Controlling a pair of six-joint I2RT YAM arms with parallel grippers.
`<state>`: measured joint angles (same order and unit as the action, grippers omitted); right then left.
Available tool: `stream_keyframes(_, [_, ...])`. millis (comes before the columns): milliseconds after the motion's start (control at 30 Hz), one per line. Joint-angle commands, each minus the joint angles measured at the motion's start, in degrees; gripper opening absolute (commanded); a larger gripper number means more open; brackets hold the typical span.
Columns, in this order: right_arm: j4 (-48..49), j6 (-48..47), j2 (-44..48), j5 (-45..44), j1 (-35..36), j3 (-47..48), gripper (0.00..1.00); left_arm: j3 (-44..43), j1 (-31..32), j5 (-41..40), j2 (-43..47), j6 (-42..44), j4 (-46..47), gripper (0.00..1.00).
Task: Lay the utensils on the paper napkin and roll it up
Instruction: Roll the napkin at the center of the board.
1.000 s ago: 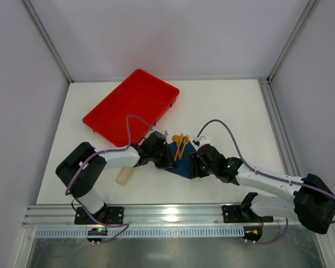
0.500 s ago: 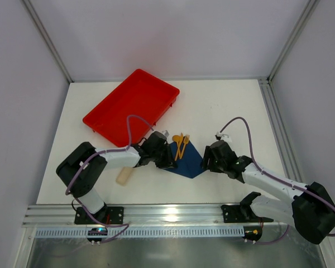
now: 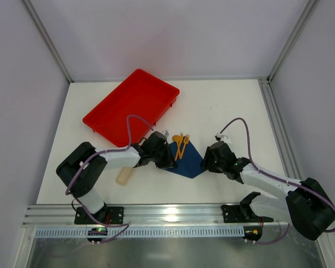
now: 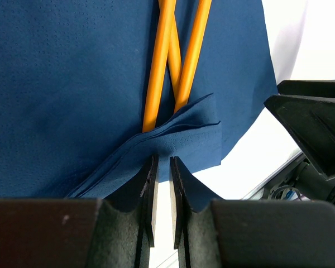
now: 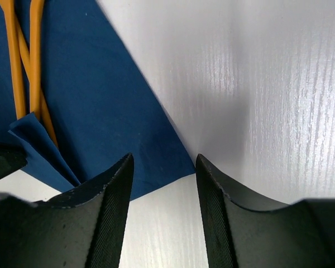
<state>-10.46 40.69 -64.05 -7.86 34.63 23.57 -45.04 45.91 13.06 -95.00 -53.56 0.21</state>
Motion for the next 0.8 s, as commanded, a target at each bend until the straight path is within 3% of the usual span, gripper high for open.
stream_keyframes(0, [2.02,-0.08,-0.11,1.17,-0.18,-0.98,0.50,0.04,0.32,-0.75,0.17,0.04,1.55,0.17])
stream_keyframes(333, [5.27,0.88,5.07,9.44,-0.18,-2.13,0.50,-0.05,0.32,-1.20,0.08,-0.05,1.29,0.17])
stream_keyframes(467, [8.17,1.94,7.36,11.54,-0.18,-3.27,0.56,-0.14,0.32,-1.28,-0.10,-0.05,1.29,0.17])
stream_keyframes(767, [12.91,3.52,4.20,13.30,-0.18,-2.92,0.61,-0.23,0.32,-1.72,0.34,0.04,0.58,0.17])
